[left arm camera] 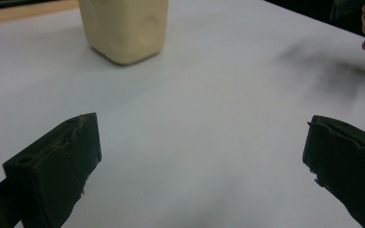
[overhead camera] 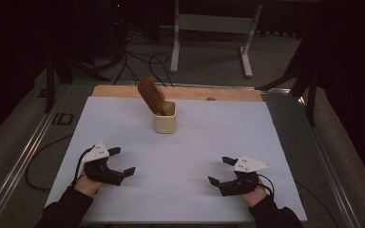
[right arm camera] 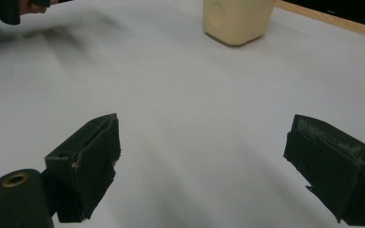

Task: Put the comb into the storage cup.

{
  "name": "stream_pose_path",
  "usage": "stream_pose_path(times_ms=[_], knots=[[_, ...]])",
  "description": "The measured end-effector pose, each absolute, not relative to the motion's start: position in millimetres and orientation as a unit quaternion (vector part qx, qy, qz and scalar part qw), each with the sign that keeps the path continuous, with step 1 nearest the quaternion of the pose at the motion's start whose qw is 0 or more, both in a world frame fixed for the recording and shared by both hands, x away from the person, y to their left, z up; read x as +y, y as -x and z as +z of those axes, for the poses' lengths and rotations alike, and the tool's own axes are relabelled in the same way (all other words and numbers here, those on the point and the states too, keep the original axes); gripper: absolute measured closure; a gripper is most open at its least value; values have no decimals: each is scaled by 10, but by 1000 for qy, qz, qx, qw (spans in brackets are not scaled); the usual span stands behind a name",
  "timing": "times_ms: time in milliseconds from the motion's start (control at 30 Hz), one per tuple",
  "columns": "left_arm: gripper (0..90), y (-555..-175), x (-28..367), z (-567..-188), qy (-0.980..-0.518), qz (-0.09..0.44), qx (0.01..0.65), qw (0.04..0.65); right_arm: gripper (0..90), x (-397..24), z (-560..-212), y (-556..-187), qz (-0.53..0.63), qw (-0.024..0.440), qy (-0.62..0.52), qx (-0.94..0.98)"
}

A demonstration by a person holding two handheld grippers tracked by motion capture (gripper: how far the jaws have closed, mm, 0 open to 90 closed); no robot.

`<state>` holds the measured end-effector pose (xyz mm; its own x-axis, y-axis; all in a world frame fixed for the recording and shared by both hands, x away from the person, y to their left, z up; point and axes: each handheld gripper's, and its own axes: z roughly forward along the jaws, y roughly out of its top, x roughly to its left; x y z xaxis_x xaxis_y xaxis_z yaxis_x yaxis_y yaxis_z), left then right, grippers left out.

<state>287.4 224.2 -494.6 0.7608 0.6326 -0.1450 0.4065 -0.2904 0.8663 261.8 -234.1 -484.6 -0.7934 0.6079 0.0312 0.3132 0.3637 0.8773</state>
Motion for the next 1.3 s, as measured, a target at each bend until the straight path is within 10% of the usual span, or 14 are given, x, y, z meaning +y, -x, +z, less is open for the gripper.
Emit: stream_pose_path(times_ms=[1300], knots=[[0, -2479, 2659, -5036, -791, 134, 335, 493, 106, -2449, -4942, -2562, 469, 170, -284, 819]])
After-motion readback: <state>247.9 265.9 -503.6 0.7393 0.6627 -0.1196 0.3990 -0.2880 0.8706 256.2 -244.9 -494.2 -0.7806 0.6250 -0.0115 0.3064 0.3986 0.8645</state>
